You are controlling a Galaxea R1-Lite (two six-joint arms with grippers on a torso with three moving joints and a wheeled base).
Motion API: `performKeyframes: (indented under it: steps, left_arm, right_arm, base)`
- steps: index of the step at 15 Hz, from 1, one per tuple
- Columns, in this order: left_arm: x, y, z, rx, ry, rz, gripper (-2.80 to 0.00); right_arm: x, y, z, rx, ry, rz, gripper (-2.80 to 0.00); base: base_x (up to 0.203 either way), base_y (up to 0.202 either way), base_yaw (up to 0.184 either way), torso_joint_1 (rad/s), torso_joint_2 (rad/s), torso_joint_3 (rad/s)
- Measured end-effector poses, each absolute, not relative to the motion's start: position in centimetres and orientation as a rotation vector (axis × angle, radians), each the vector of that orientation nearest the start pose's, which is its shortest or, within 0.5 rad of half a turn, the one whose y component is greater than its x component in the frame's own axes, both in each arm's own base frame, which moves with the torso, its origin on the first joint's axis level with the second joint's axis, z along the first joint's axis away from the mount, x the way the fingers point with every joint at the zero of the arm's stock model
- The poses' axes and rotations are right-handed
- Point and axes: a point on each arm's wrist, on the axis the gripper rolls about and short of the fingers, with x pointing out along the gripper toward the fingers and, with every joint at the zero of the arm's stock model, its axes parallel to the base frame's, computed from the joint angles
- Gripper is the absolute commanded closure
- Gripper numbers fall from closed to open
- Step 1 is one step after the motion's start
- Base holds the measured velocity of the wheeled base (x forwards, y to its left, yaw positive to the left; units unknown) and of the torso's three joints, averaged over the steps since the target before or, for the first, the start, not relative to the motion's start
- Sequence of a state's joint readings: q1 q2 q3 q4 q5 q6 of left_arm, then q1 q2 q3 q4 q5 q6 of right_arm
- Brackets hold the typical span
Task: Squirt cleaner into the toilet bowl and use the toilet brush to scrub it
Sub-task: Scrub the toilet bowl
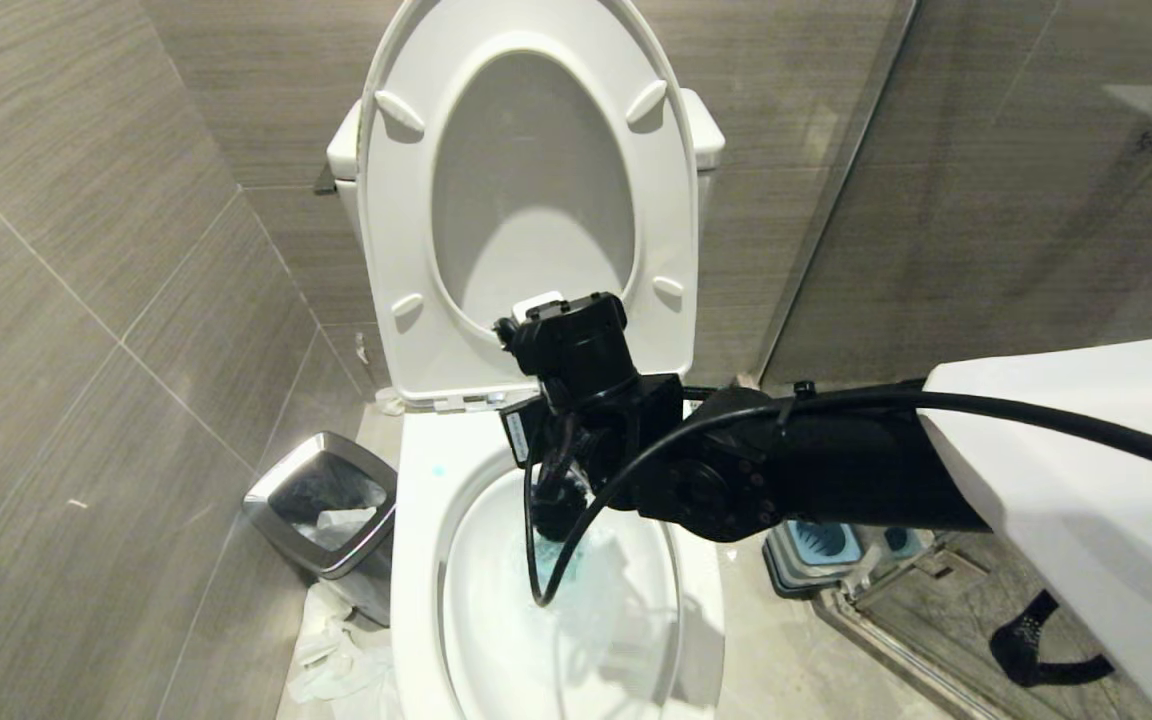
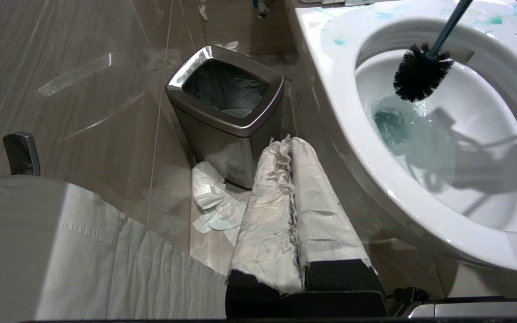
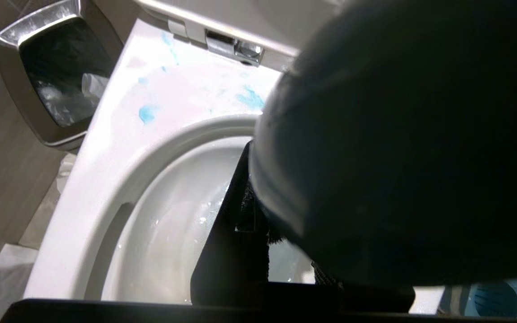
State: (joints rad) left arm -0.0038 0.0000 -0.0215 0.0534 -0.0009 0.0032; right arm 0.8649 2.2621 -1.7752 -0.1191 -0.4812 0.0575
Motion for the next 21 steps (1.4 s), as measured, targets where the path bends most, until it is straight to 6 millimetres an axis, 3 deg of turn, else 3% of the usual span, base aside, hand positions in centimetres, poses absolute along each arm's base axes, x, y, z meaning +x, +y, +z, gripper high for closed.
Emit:
performKeyframes:
  steps: [9, 16, 21]
  left_arm:
    - [-2.5, 0.0, 7.6, 0.003, 0.032, -0.005, 0.0]
    - [-2.5, 0.0, 7.6, 0.003, 0.032, -0.005, 0.0]
    - [-2.5, 0.0, 7.6, 0.003, 0.032, -0.006, 0.0]
  right_arm:
    - [32.8, 37.8, 16.7, -0.169, 0.269, 0.374, 0.0]
    - [29.8, 41.0, 15.1, -0.188, 0.28, 0.45, 0.0]
    - [26.6, 41.7, 13.8, -0.199, 0.341, 0.486, 0.0]
  base:
    - [0.0, 0.0, 0.0, 0.0, 0.0, 0.0]
    - [0.0, 0.0, 0.0, 0.0, 0.0, 0.0]
    - [0.0, 0.0, 0.0, 0.0, 0.0, 0.0]
